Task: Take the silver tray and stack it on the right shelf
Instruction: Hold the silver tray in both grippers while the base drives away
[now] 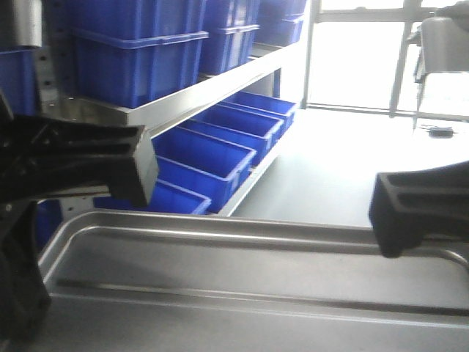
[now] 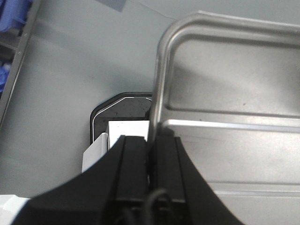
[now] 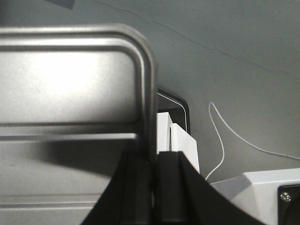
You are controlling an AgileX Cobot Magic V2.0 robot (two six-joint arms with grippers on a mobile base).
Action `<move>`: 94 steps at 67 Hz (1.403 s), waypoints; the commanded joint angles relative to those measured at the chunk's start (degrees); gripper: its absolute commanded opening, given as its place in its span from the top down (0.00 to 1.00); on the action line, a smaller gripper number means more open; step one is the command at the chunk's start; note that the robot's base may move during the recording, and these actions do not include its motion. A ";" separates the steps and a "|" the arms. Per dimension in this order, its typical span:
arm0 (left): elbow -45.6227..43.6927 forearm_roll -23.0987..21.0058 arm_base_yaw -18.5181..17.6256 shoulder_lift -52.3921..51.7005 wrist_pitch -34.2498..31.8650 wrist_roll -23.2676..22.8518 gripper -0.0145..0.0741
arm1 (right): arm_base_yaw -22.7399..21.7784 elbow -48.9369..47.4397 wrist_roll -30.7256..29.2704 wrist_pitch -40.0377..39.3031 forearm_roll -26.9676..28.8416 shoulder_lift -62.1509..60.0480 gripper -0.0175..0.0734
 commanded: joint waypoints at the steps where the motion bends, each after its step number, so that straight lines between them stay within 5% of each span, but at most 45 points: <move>1: -1.24 3.28 -0.13 -1.25 5.61 -0.57 0.95 | -0.06 -1.11 -0.10 12.82 -2.32 -1.25 0.73; 67: -1.24 3.28 -0.13 -1.25 5.82 -0.57 0.95 | -0.06 -1.11 -0.10 12.84 -2.32 -1.25 0.73; 94: -1.24 3.28 -0.13 -1.25 12.40 -0.57 0.95 | -0.06 -1.11 -0.10 12.84 -2.32 -1.25 0.73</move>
